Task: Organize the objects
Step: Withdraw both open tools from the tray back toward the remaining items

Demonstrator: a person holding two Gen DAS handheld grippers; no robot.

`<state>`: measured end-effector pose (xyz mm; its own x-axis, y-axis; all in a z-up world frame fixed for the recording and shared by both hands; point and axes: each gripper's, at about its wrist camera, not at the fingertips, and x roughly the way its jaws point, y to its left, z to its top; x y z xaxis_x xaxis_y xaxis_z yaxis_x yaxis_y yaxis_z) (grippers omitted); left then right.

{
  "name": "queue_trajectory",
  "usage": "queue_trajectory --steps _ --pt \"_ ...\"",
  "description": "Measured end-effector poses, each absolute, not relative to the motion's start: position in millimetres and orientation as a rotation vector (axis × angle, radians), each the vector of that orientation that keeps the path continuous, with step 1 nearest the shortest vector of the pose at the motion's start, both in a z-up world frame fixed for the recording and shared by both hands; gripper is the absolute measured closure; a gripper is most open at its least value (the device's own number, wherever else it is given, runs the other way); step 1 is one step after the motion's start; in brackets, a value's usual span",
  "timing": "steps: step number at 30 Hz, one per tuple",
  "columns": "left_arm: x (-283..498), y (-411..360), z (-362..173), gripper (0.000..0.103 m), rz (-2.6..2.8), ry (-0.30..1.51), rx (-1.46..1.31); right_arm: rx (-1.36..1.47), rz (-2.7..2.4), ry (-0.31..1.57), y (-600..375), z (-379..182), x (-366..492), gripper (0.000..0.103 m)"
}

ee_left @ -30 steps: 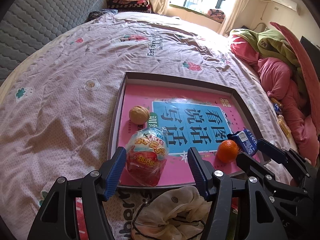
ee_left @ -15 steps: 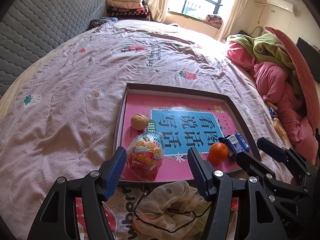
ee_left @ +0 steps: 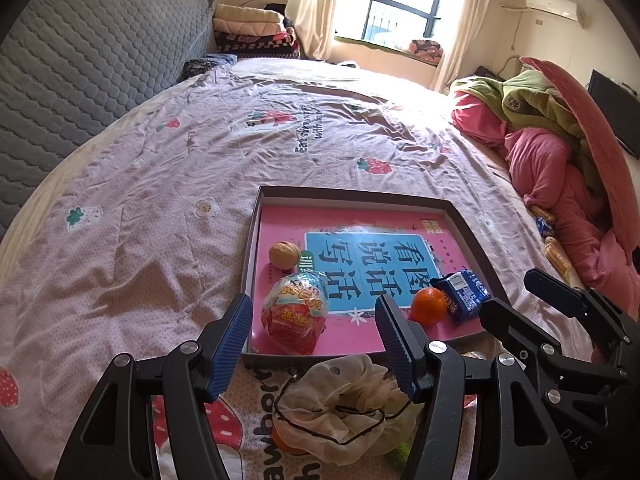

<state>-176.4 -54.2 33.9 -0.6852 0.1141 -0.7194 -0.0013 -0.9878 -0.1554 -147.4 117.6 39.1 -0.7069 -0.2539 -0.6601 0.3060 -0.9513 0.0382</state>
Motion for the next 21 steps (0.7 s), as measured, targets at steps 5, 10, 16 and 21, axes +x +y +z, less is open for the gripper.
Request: queue_trajectory --steps 5,10,16,21 --pt "-167.9 -52.7 42.5 0.038 2.825 -0.214 -1.197 0.985 -2.656 0.107 117.8 45.8 -139.9 0.037" --pt "-158.5 -52.0 50.3 0.038 2.834 -0.208 -1.174 0.960 -2.665 0.118 117.8 53.4 -131.7 0.037" --pt "-150.6 -51.8 56.3 0.038 2.840 -0.202 -1.161 0.927 -2.671 0.115 117.4 62.9 -121.5 0.036" --pt "-142.4 -51.4 61.7 0.038 2.850 -0.194 -1.144 0.911 -2.674 0.120 117.2 69.6 -114.4 0.036"
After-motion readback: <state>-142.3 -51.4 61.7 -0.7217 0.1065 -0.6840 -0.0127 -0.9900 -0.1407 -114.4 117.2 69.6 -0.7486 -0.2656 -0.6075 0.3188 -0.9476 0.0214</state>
